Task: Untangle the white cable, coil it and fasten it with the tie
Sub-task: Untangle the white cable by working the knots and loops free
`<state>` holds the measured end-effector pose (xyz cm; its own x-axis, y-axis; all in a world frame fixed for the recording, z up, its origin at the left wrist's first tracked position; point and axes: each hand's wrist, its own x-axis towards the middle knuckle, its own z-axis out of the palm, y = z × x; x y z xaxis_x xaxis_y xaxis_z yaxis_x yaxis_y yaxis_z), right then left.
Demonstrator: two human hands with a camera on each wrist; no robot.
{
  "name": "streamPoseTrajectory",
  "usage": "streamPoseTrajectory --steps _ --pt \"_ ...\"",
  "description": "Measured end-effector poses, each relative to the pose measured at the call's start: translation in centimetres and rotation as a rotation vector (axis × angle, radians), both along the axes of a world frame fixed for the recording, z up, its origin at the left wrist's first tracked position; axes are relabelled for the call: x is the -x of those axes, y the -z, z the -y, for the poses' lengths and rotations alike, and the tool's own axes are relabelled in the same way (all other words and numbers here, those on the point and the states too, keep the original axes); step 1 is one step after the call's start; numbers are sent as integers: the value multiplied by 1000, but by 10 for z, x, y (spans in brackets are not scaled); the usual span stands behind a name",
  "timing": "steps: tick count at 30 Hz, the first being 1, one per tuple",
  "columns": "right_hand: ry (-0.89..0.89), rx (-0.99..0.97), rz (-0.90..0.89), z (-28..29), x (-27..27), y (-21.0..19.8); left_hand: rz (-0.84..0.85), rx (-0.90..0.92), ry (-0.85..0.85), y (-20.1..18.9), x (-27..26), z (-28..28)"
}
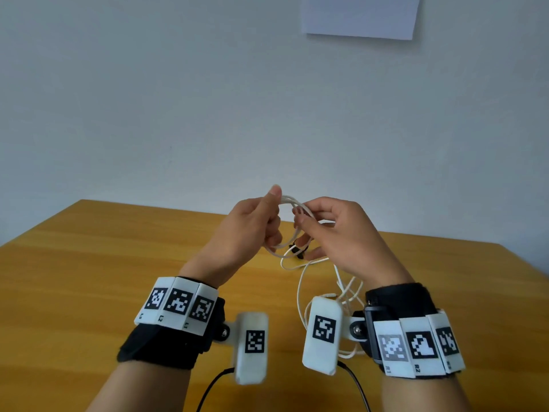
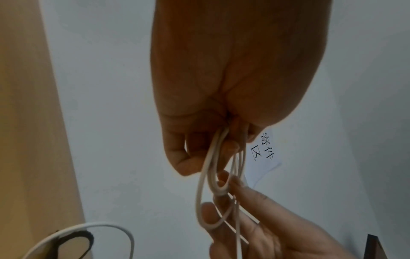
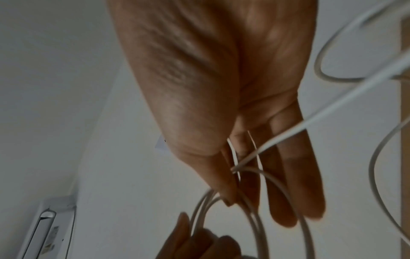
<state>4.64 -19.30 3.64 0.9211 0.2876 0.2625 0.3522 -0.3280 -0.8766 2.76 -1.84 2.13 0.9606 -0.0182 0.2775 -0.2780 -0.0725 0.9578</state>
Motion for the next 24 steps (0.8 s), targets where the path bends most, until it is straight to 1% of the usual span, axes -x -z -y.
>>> streamPoseTrajectory --steps 4,7,11,15,19,20,22,24 --pt "-26 93 -68 6 -1 3 -20 241 -30 -2 -3 -3" --pt "-14 74 -111 9 -2 3 -46 358 -34 -5 -4 -8" --pt "53 113 20 9 -5 3 -104 339 33 -4 -2 -11" --pt "59 199 71 5 -5 4 -130 270 134 -3 0 -4" --pt "46 250 25 3 -3 1 -137 237 164 -6 4 0" --pt "39 238 -11 3 -2 1 -133 229 164 -6 5 0" --pt "37 147 -76 1 -1 0 -125 215 157 -6 4 -1" --pt "37 117 -60 0 -1 0 -122 225 147 -6 4 0"
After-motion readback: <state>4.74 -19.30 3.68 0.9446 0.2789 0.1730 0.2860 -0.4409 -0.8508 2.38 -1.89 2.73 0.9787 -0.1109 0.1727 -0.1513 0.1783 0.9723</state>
